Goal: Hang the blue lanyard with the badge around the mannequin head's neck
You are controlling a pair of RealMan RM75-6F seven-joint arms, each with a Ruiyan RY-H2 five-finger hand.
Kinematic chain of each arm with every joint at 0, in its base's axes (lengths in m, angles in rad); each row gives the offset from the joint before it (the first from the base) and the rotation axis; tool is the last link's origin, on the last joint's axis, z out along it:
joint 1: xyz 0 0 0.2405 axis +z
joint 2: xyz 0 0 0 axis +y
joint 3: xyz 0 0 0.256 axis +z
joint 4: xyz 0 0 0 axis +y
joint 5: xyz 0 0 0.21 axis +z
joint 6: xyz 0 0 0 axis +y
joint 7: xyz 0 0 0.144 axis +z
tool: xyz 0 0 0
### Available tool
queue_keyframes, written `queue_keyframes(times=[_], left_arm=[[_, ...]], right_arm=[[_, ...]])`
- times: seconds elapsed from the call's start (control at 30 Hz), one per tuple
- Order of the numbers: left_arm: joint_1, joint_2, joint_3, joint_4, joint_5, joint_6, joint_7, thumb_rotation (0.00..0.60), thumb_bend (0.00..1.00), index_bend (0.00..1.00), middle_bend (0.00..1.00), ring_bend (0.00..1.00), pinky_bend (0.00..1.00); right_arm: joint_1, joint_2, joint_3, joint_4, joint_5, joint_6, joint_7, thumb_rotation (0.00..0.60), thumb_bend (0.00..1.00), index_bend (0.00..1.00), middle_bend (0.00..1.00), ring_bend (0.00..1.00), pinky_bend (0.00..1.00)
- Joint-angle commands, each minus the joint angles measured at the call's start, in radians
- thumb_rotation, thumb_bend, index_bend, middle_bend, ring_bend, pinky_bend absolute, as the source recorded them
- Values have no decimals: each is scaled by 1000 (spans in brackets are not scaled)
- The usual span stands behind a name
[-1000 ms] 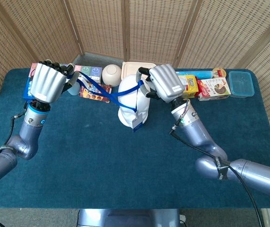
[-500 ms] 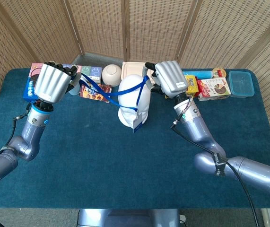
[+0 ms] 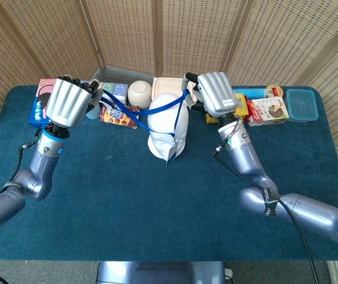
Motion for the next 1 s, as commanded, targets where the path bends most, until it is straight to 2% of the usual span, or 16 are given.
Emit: queue_keyframes(times=[0.03,0.47,1.0], left_arm=[[-2,-3,3,6,-1,-5,3,533,357,668,1000,1000,1000],[-11,-25,14,46,-6,-18,34,532,356,668,1000,1000,1000],[-1,-37,47,46,5,-31,56,531,356,668,1000,1000,1000]], right_arm=[[4,-13,2,16,7,8,-11,600,578,766,1000,1000,1000],[14,-56,11,64,10,34,-34,600,572,752,1000,1000,1000],[5,-50,-4,66,24,-2,-58,600,562,748,1000,1000,1000]])
